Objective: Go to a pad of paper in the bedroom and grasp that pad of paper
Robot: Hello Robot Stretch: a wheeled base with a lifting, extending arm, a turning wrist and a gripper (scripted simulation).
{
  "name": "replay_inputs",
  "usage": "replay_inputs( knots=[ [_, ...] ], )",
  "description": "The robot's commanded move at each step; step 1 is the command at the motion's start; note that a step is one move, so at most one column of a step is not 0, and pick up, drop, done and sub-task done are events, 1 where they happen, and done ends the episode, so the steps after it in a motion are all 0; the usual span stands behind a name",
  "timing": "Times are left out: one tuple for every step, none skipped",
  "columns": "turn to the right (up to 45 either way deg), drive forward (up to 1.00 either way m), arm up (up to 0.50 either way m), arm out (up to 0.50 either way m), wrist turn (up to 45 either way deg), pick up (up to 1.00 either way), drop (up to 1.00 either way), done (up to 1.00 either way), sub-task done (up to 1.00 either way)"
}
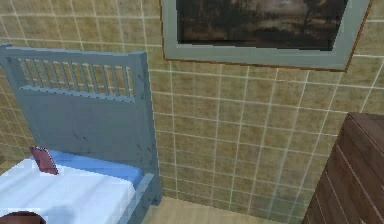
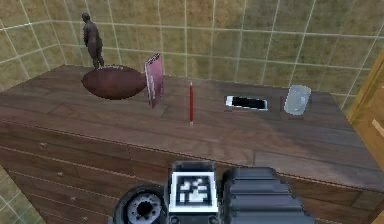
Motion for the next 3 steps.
replay_inputs(
  knots=[
    [0.0, 0.00, 0.00, 0.50, 0.0, 0.00, 0.00, 0.00, 0.00],
    [0.0, 0.00, 0.00, 0.00, 45.0, 0.00, 0.00, 0.00, 0.00],
    [0.0, 0.00, 0.00, 0.00, 45.0, 0.00, 0.00, 0.00, 0.00]
  ],
)
